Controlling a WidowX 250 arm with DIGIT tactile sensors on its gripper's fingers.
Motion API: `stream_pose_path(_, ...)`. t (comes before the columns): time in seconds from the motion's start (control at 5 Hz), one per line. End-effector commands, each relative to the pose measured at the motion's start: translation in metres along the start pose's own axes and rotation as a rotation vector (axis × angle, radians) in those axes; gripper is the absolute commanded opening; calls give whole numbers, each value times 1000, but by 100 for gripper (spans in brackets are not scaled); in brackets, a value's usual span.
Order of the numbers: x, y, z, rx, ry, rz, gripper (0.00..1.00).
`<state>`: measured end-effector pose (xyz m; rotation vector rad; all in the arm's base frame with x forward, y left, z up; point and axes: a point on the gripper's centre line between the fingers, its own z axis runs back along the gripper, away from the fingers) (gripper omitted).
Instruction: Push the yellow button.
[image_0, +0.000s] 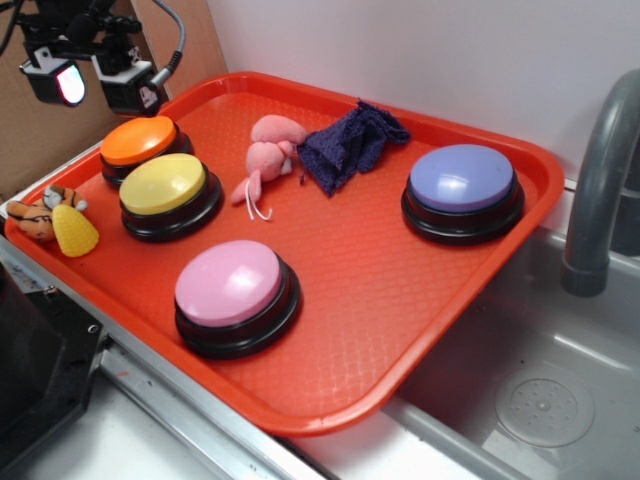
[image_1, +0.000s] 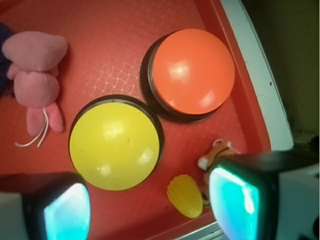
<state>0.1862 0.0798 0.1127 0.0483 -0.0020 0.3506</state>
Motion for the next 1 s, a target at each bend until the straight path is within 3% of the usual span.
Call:
stream_pose_path(0.0, 12, 10, 22, -10, -60, 24, 100)
stream_pose_path(0.8, 3, 10, 36, -8, -95, 16, 100)
